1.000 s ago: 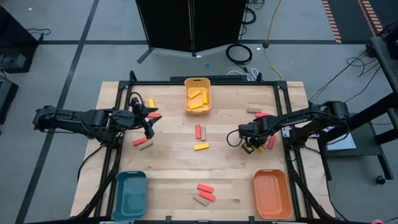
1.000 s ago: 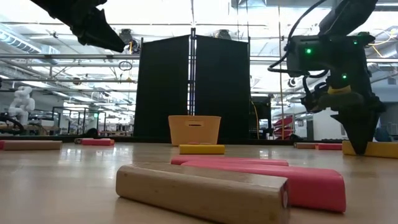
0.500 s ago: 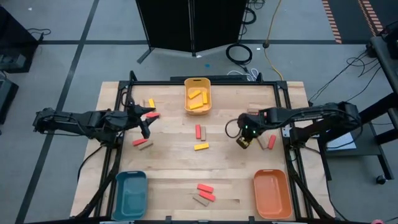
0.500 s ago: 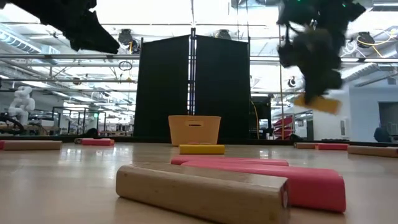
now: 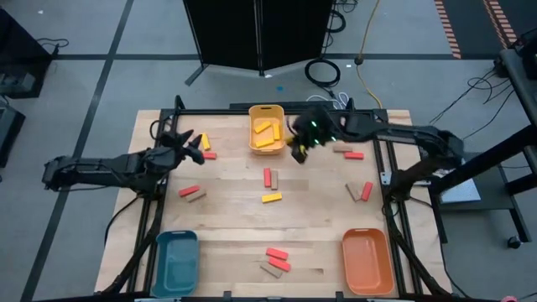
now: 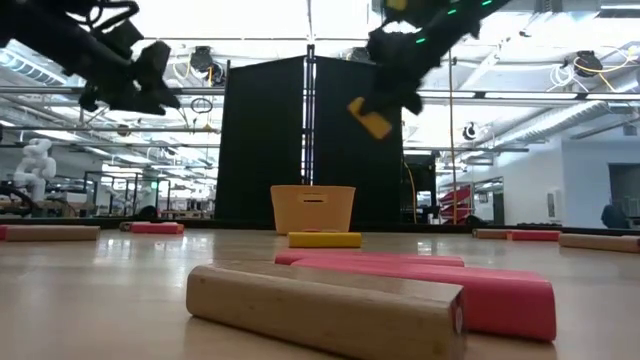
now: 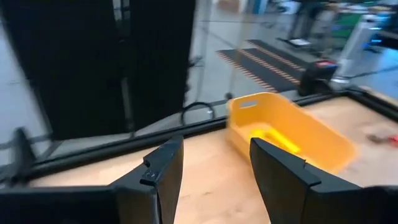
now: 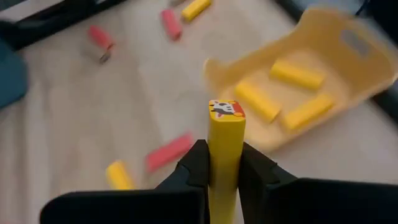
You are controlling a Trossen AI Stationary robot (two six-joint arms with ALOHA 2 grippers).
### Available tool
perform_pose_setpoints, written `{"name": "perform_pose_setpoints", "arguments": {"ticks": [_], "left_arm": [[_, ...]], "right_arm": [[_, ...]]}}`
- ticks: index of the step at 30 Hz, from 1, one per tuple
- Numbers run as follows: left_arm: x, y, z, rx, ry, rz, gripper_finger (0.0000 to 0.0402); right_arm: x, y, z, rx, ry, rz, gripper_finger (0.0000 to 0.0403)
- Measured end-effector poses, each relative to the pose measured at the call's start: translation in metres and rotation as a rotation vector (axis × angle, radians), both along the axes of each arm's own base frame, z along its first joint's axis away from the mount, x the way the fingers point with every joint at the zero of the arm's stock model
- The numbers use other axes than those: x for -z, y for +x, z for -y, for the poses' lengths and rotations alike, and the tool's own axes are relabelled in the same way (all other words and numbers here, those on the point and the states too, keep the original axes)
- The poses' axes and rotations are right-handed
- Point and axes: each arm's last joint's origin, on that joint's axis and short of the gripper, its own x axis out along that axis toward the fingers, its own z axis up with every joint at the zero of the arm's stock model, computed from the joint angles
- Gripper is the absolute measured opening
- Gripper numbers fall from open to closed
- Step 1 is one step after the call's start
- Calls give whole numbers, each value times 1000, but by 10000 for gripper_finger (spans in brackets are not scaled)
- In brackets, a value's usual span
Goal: Sort blocks
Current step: Put the yellow block into the yellow bin
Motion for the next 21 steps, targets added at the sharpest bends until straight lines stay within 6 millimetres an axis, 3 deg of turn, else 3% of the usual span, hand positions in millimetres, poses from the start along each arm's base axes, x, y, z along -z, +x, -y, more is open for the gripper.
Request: {"name": "perform_pose_setpoints", "arguments": {"ticks": [6, 12, 21], "left_arm": [[0, -5, -18, -62, -53, -11, 182], [-2, -11, -34, -39, -60, -75, 182], [1, -12, -43, 21, -78, -137, 182]], "right_arm": [[4, 39, 61, 75, -19, -46, 26], [23, 65, 113, 107, 95, -97, 26], [49, 101, 130, 111, 176, -181, 29]]}}
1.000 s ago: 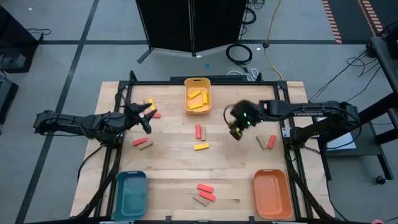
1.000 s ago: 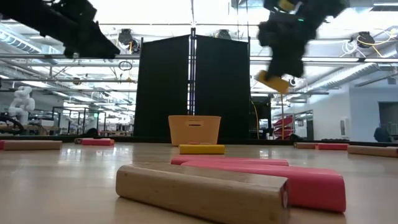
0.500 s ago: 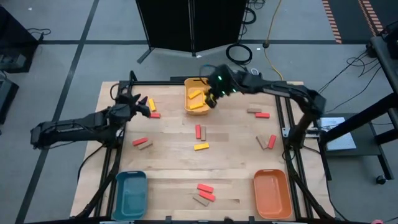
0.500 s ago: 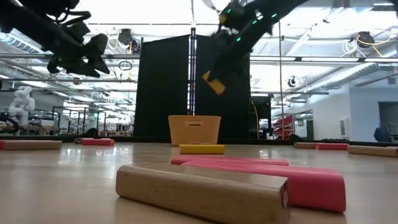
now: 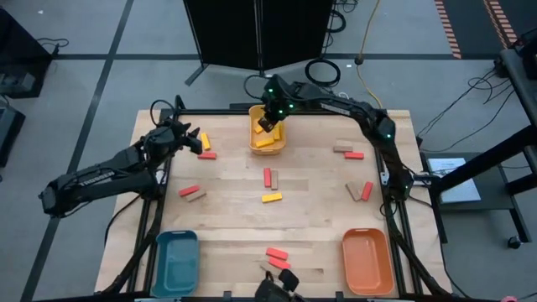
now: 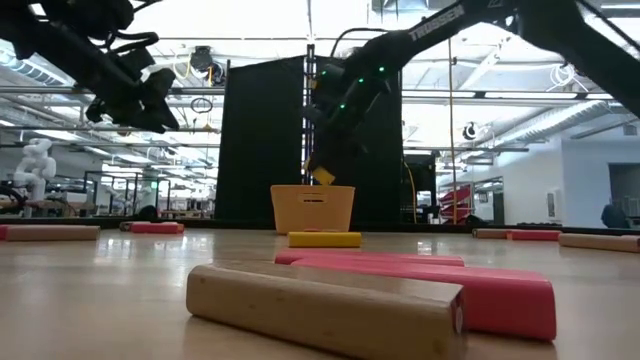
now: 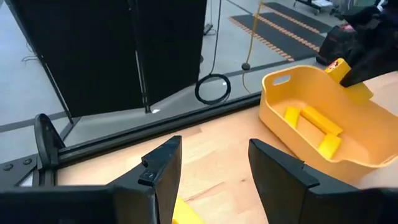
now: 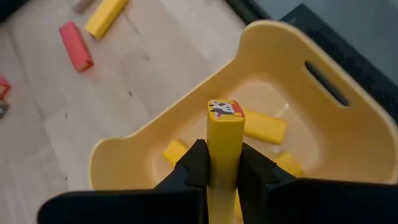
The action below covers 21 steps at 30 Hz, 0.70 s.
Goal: Sort blocks
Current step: Put the yellow block into the yellow bin
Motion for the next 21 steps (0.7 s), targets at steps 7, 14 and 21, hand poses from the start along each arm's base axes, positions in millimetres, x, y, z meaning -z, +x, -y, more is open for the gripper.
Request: {"name": "perform_pose_setpoints", "arguments": {"ticks": [7, 14, 21], "left_arm": [[3, 3, -1, 21, -3, -53, 182], [7, 3, -1, 34, -24, -81, 182], [8, 3, -1, 33, -31, -92, 182]], "right_arm": [[11, 10, -3, -16, 22, -47, 40], [11, 9, -4, -17, 29, -59, 84], [11, 8, -5, -16, 34, -69, 110]]}}
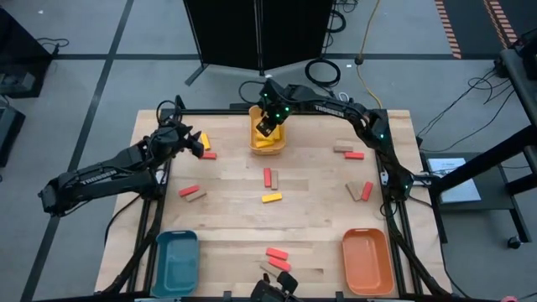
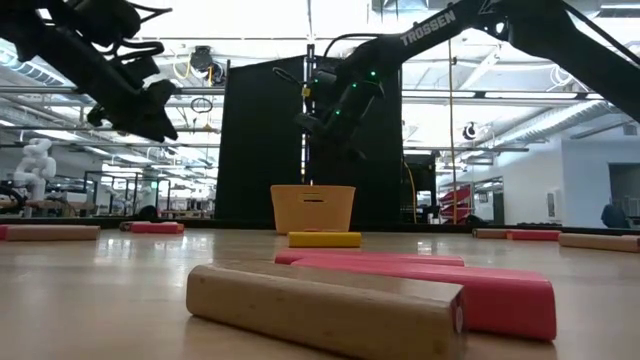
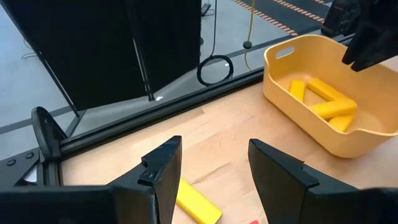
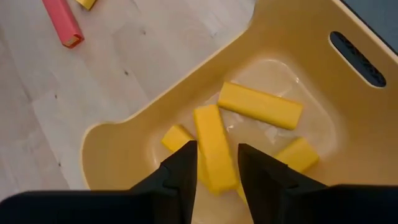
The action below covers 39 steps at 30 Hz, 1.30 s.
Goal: Sort blocks
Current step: Put the yellow block into the yellow bin
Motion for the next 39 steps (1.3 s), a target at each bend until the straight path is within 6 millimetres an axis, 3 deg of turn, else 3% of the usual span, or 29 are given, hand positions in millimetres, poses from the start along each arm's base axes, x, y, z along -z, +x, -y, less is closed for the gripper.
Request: {"name": "perform_pose_setpoints", "arguments": {"ticks": [11, 16, 21, 31, 39], "left_arm": [[5, -2, 1, -6, -34, -45, 182], [14, 3, -3, -113, -158, 30, 182], [30, 13, -14, -150, -260, -54, 182], [28, 30, -46, -181, -481, -122, 182], [12, 48, -78, -76, -589, -381, 182]], "right_arm": [[0, 0, 0, -2, 1, -4, 113], [0, 0, 0, -2, -1, 0, 114], [-1, 0, 0, -10, -5, 0, 114], [-45, 6, -6, -55, -63, 62, 114], [-58, 12, -19, -133, -100, 72, 114]]}}
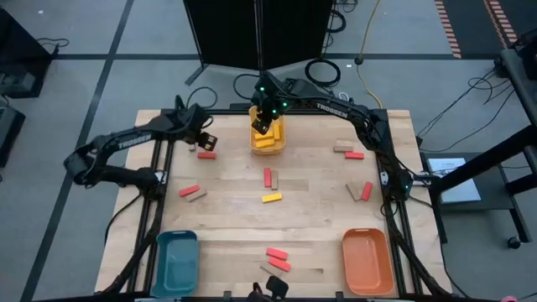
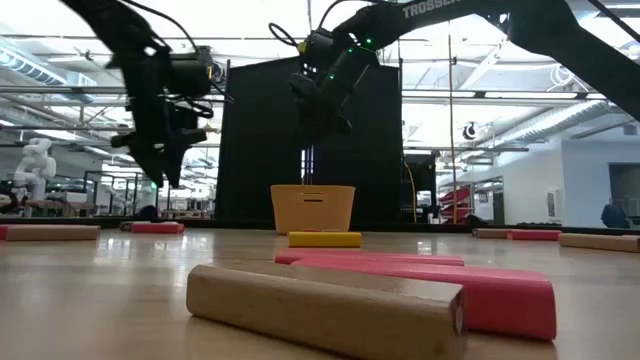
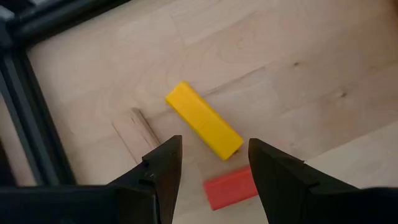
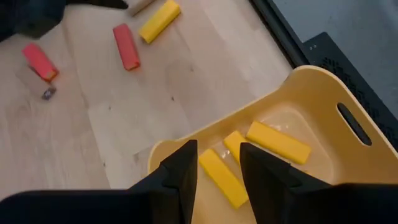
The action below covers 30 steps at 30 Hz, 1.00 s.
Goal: Sort blocks
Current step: Put the yellow block into the yellow bin
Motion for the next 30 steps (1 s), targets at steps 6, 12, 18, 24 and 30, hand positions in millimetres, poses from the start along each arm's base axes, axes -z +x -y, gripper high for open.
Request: {"name": "perform_pose_setpoints", "arguments": {"ticks": [6, 12, 18, 24, 30], "left_arm": [[-6, 21, -21, 334, -65, -130, 182], [4, 31, -23, 916, -53, -351, 182], [12, 32, -21, 1300, -55, -522, 182], [21, 35, -19, 1495, -61, -668, 182], [32, 44, -15, 1653, -79, -823, 182]], "right_arm": [[6, -8, -5, -29, 34, -101, 114], [11, -18, -10, -87, 58, -222, 114], [13, -22, -13, -103, 78, -272, 114], [13, -23, -13, -128, 70, -282, 114], [13, -23, -13, -142, 62, -281, 114]]}}
